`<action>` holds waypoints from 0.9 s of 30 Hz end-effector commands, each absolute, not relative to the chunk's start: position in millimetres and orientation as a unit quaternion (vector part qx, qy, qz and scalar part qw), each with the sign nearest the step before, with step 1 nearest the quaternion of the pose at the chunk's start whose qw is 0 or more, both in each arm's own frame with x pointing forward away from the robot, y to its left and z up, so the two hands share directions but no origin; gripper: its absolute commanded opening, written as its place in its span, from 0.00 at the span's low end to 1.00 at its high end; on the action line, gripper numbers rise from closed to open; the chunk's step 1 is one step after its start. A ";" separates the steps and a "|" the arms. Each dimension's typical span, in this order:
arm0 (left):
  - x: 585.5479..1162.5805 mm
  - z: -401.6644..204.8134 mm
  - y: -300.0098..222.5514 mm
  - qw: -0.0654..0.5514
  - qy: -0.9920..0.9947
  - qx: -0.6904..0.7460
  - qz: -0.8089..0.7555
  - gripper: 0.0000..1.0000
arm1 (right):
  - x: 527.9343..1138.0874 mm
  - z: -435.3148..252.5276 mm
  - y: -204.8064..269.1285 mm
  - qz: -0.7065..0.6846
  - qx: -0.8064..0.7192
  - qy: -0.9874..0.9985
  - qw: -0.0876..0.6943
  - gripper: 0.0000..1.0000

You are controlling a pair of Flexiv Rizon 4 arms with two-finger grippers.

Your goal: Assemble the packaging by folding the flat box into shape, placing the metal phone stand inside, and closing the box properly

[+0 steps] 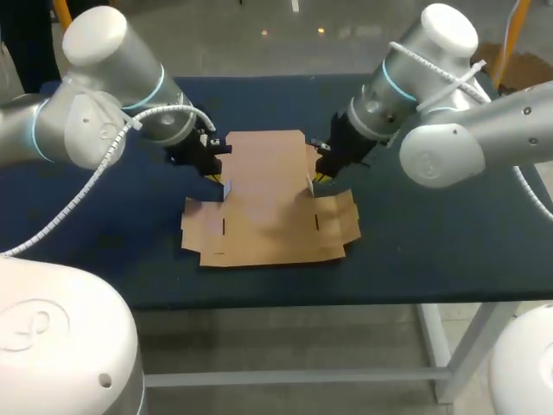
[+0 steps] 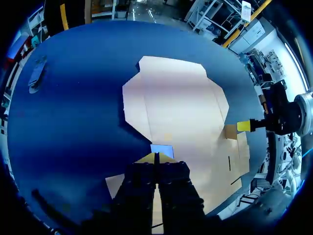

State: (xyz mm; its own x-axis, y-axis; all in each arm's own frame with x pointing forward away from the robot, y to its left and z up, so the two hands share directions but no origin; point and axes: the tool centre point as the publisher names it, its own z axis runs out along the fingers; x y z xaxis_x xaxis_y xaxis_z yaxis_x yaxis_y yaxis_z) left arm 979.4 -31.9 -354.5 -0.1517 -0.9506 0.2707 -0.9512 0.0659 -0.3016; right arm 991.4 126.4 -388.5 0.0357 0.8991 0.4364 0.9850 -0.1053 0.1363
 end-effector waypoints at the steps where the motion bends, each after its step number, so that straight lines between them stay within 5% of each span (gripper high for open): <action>1: 972.5 -334.0 -22.7 -0.007 -0.727 0.657 0.197 0.00 | 990.5 -372.8 107.4 -0.211 -0.705 -0.665 0.129 0.00; 27: 905.5 -299.3 -0.5 -0.009 -0.704 0.687 0.180 0.00 | 928.5 -339.4 62.7 -0.205 -0.701 -0.669 0.142 0.00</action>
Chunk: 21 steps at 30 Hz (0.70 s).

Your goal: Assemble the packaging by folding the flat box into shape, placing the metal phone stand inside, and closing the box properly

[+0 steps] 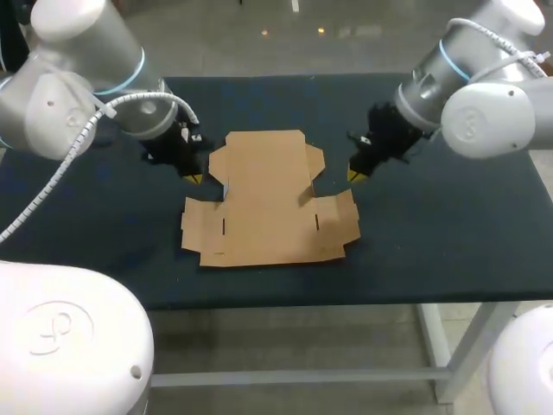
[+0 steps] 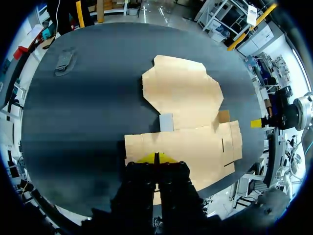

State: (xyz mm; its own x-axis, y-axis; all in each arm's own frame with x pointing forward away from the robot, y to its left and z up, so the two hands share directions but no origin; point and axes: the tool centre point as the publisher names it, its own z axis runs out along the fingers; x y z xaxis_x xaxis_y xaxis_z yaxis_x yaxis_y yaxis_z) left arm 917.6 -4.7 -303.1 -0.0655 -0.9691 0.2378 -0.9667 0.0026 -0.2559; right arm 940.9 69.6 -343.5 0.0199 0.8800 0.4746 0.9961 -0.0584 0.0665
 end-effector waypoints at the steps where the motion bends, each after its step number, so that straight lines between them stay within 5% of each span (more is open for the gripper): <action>1: 901.3 -298.7 0.6 0.008 0.704 -0.686 -0.180 0.00 | 925.9 -339.6 61.2 -0.204 -0.701 -0.668 0.142 0.00; 21: 829.1 -303.3 28.2 -0.024 0.684 -0.700 -0.206 0.00 | 858.1 -352.0 42.3 -0.202 -0.705 -0.661 0.157 0.00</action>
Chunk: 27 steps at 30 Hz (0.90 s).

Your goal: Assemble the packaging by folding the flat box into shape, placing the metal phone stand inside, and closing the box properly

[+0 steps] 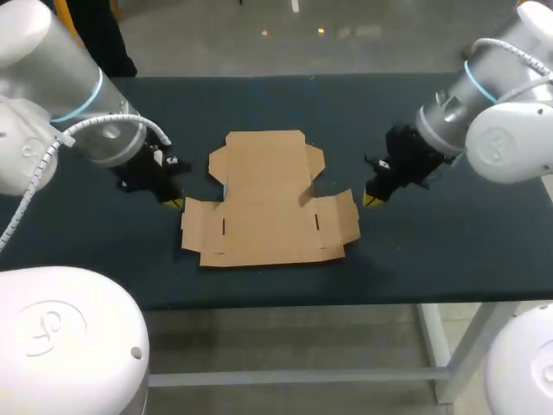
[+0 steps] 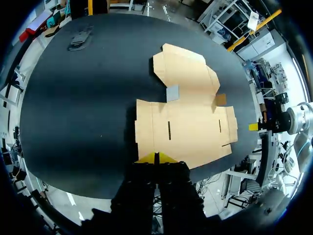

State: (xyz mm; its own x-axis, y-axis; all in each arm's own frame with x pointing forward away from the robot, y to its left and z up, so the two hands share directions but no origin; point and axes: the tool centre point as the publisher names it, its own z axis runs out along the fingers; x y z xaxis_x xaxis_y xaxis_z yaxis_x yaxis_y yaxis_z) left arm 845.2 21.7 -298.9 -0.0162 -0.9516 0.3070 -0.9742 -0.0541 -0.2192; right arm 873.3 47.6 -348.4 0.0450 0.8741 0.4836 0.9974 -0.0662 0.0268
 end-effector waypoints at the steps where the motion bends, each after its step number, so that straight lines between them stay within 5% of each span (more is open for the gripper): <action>1: 825.7 -304.9 28.4 0.025 -0.683 0.700 0.206 0.00 | 854.6 -354.0 41.0 -0.202 -0.705 -0.661 0.157 0.00; 18: 793.1 -337.5 33.0 0.051 -0.674 0.708 0.205 0.00 | 816.8 -382.3 33.0 -0.207 -0.717 -0.644 0.168 0.00; 27: 778.9 -354.3 35.3 0.112 -0.675 0.703 0.192 0.00 | 809.5 -393.9 38.4 -0.204 -0.723 -0.635 0.181 0.00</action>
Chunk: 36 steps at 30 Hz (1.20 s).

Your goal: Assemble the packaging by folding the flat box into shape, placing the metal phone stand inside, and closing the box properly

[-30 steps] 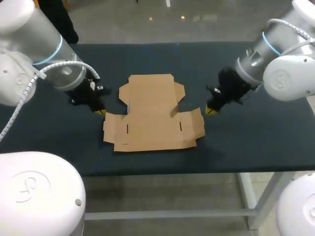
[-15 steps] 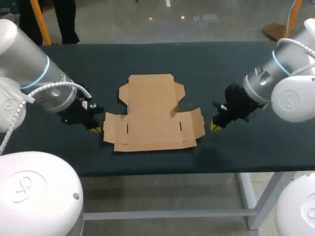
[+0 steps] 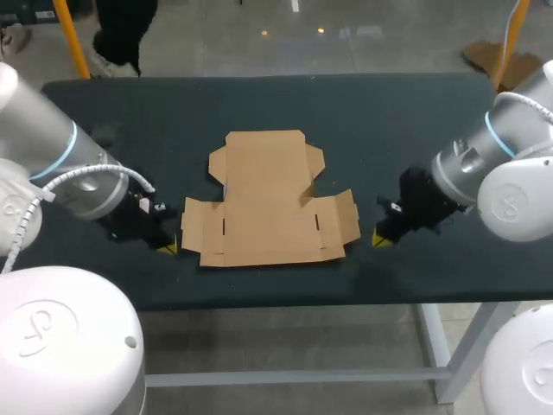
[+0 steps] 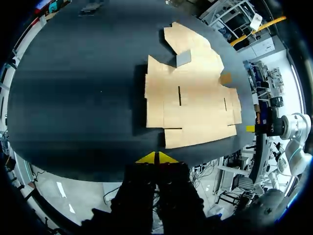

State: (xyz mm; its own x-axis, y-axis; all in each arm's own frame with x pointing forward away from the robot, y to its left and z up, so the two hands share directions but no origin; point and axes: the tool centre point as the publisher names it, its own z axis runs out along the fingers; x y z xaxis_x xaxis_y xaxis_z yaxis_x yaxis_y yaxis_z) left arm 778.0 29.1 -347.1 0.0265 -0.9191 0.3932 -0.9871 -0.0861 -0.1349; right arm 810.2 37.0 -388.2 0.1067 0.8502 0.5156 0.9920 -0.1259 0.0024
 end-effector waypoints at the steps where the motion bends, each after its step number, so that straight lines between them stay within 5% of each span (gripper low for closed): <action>1: 777.9 -356.6 35.9 0.120 -0.674 0.705 0.186 0.00 | 808.7 -395.5 39.1 -0.207 -0.724 -0.631 0.185 0.00; 36: 788.7 -382.4 36.9 0.154 -0.677 0.700 0.166 0.00 | 813.2 -419.7 58.9 -0.210 -0.723 -0.618 0.227 0.00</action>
